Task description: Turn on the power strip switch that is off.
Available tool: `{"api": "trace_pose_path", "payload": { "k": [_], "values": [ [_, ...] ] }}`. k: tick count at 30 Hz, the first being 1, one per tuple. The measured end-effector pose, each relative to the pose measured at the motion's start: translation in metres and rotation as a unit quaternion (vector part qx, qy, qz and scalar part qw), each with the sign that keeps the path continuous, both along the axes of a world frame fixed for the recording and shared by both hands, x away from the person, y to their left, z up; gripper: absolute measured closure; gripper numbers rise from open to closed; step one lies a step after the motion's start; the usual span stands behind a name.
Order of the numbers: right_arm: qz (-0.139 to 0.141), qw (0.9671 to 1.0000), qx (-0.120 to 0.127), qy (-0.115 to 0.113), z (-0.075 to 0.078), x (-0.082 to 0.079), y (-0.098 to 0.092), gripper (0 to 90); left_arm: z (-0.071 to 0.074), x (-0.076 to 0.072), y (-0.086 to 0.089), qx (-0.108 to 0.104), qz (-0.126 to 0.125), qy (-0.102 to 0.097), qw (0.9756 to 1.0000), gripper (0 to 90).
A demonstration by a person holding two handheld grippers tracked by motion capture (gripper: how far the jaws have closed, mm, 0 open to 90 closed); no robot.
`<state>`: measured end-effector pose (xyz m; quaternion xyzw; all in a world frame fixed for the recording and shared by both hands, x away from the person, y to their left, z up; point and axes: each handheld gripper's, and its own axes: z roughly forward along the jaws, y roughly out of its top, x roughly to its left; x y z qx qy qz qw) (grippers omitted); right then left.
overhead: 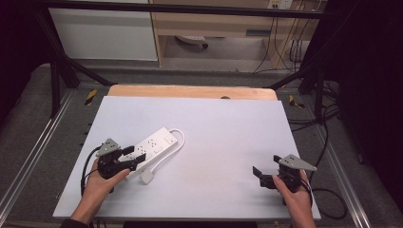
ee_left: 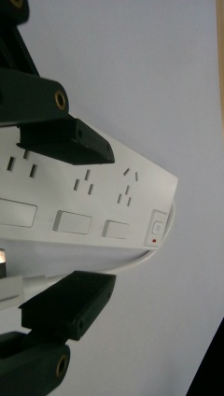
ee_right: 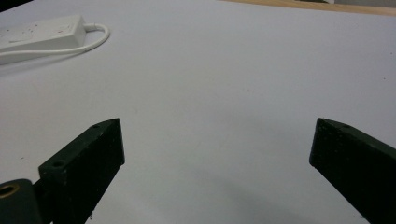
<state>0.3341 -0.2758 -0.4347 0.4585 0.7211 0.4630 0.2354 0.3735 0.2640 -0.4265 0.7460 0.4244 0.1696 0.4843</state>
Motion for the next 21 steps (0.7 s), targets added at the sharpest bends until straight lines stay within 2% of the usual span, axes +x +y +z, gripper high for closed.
{"api": "trace_pose_path", "payload": {
  "k": [5, 6, 7, 12, 15, 19, 20, 21],
  "values": [
    [0.0, 1.0, 0.0, 0.001, 0.0, 0.0, 0.0001, 3.7, 0.001, 0.0, -0.0002, -0.007, 0.003, -0.001, 1.0, 27.2],
    [0.0, 1.0, 0.0, 0.001, 0.0, 0.0, 0.0001, 3.6, 0.001, 0.0, -0.0003, -0.009, 0.003, 0.001, 1.0, 21.8],
    [0.0, 1.0, 0.0, 0.001, 0.0, 0.0, 0.0001, 3.6, 0.001, 0.0002, -0.0003, -0.009, 0.004, 0.002, 1.0, 21.8],
    [0.001, 1.0, 0.0, 0.002, -0.0001, 0.0001, 0.0001, 3.5, 0.0016, 0.0005, -0.0013, -0.015, 0.005, 0.003, 0.9999, 10.0],
    [0.0, 1.0, 0.001, 0.003, -0.0001, 0.0001, 0.0002, 3.4, 0.0028, 0.0001, -0.0013, -0.02, 0.004, -0.004, 0.9998, 8.9],
    [0.001, 1.0, 0.0, 0.003, -0.0003, 0.0003, 0.0004, 3.4, 0.0057, -0.0016, -0.0001, -0.029, 0.007, -0.019, 0.9994, 8.3],
    [0.001, 1.0, 0.001, 0.004, -0.0003, 0.0003, 0.0005, 3.3, 0.0072, -0.0029, 0.0006, -0.032, 0.008, -0.028, 0.9991, 8.3],
    [0.001, 1.0, 0.001, 0.004, -0.0004, 0.0003, 0.0005, 3.3, 0.0072, -0.0029, 0.0006, -0.032, 0.008, -0.028, 0.9991, 8.3]
  ]
}}
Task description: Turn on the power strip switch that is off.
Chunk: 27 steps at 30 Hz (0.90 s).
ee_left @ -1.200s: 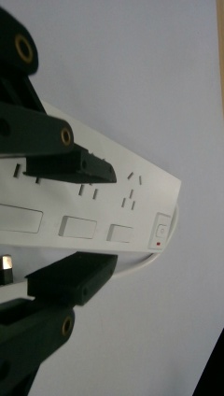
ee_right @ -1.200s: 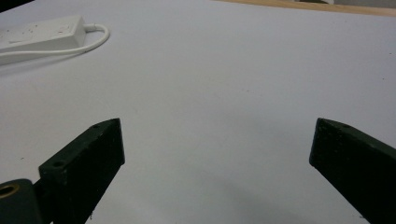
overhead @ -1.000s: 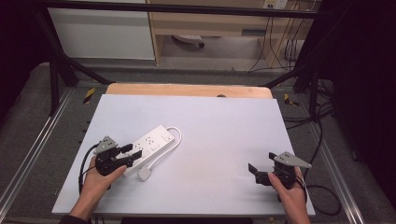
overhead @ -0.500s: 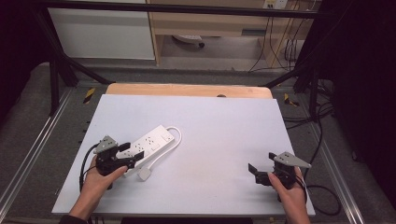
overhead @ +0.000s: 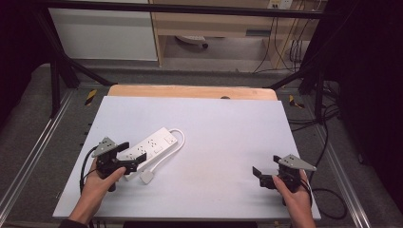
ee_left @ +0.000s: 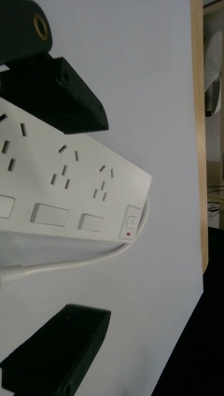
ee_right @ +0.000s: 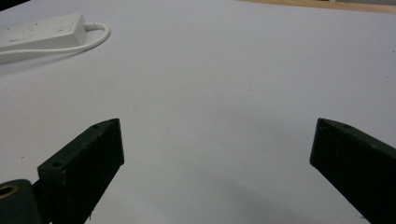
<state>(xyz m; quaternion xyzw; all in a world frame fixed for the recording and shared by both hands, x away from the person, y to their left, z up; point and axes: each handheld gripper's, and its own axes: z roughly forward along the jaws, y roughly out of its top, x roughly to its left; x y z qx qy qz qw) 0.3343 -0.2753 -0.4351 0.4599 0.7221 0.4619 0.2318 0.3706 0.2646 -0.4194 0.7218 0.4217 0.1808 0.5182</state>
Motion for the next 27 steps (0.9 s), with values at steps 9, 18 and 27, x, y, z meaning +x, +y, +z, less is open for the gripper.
{"api": "trace_pose_path", "payload": {
  "k": [9, 18, 27],
  "values": [
    [-0.001, 1.0, 0.002, 0.001, 0.0, 0.0, 0.0, 3.0, 0.003, -0.001, 0.001, -0.003, 0.009, -0.009, 0.9999, 8.3],
    [0.004, 1.0, 0.006, 0.002, 0.0, 0.001, 0.0, 2.1, 0.01, -0.001, 0.001, -0.011, 0.011, -0.019, 0.9997, 6.1],
    [0.006, 1.0, 0.008, 0.0, 0.0, 0.001, -0.001, 2.1, 0.029, -0.007, 0.007, -0.017, 0.003, -0.032, 0.9993, 6.1]
  ]
}}
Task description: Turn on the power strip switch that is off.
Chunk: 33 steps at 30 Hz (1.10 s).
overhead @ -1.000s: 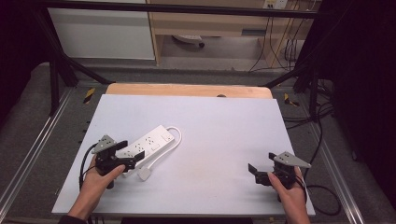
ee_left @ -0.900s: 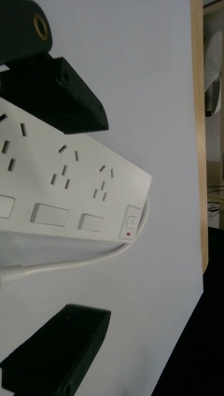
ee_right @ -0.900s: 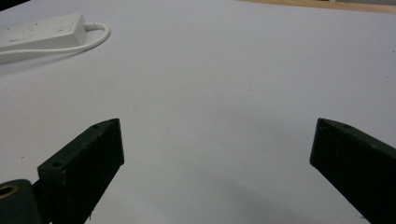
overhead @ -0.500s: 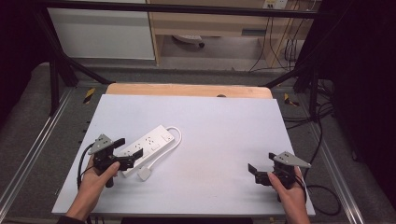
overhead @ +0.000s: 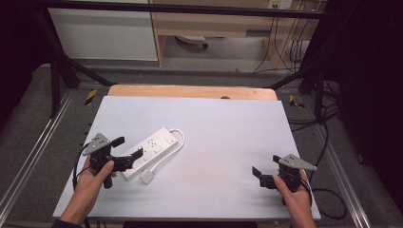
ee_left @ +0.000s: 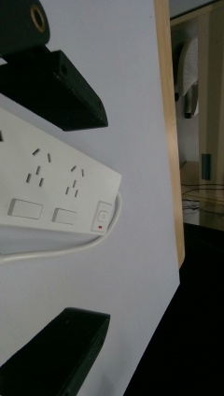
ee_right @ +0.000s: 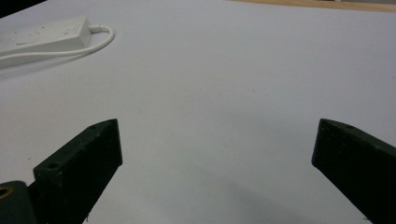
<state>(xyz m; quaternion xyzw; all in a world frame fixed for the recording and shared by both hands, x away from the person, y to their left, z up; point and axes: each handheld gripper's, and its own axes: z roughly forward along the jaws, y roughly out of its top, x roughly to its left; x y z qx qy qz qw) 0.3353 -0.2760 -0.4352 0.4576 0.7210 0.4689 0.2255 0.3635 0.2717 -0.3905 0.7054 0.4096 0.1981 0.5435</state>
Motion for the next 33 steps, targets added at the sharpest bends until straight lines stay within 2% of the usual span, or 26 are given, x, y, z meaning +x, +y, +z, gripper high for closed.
{"api": "trace_pose_path", "payload": {
  "k": [7, 14, 27, 33],
  "values": [
    [0.001, 1.0, 0.0, 0.001, 0.0, 0.0, 0.0, 2.1, 0.014, -0.012, 0.018, -0.007, 0.01, -0.016, 0.9998, 6.1],
    [0.001, 1.0, -0.001, 0.002, 0.0, 0.0, 0.001, 2.1, 0.02, -0.025, 0.038, -0.01, 0.023, -0.026, 0.9994, 6.1],
    [0.001, 1.0, -0.001, 0.004, -0.001, 0.0, 0.001, 2.1, 0.005, -0.044, 0.07, -0.012, 0.046, -0.019, 0.9987, 6.3],
    [0.0, 1.0, -0.004, 0.005, -0.001, 0.001, 0.001, 2.1, -0.01, -0.049, 0.08, -0.003, 0.059, -0.005, 0.9982, 6.5]
  ]
}}
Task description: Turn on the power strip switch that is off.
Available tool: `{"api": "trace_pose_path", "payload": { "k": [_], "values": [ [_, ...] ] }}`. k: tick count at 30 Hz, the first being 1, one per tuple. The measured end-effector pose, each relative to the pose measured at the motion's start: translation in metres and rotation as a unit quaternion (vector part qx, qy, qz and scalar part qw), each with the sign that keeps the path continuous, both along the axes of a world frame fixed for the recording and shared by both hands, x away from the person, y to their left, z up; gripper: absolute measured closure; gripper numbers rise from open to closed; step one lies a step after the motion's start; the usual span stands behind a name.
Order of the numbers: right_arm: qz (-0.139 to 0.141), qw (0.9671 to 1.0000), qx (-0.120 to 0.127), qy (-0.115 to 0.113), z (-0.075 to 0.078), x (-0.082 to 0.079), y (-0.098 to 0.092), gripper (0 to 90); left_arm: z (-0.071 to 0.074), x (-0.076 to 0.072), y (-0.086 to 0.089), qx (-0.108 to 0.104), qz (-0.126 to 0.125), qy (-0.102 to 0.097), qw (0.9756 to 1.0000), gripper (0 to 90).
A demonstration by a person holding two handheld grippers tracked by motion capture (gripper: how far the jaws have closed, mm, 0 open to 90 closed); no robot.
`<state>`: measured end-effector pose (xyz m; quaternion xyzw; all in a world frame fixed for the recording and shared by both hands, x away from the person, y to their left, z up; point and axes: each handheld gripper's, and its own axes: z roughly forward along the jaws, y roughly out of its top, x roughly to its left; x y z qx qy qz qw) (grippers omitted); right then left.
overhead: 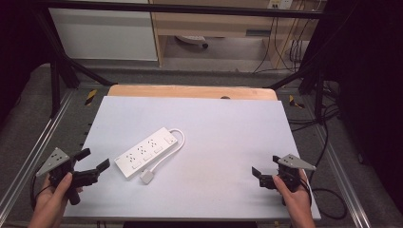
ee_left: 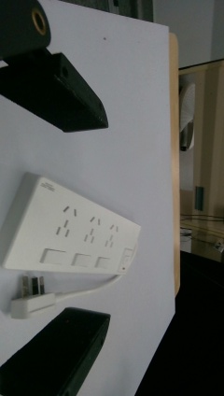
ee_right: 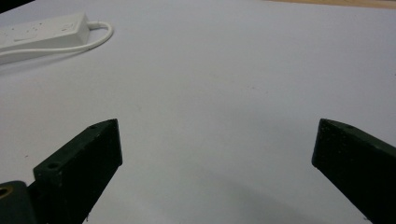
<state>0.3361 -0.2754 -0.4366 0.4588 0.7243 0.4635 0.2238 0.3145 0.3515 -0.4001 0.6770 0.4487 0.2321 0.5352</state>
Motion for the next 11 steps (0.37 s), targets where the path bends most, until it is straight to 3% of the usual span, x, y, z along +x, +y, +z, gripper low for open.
{"api": "trace_pose_path", "payload": {
  "k": [3, 4, 7, 8, 11],
  "values": [
    [-0.007, 0.9999, -0.007, 0.009, -0.002, 0.001, -0.001, 2.1, -0.013, -0.002, 0.002, 0.003, 0.005, 0.018, 0.9998, 7.3],
    [-0.01, 0.9998, -0.009, 0.014, -0.003, 0.002, -0.001, 2.1, -0.024, -0.003, 0.003, 0.01, 0.008, 0.03, 0.9995, 7.5],
    [-0.023, 0.999, -0.027, 0.029, -0.007, 0.004, -0.003, 2.3, -0.033, -0.005, 0.002, 0.017, 0.01, 0.041, 0.999, 8.4],
    [-0.035, 0.9978, -0.037, 0.043, -0.009, 0.006, -0.003, 2.5, -0.035, -0.006, 0.001, 0.025, 0.008, 0.045, 0.9986, 8.6],
    [-0.047, 0.9942, -0.066, 0.071, -0.016, 0.013, -0.003, 2.8, -0.036, -0.007, -0.001, 0.023, 0.009, 0.043, 0.9988, 8.5]
  ]
}}
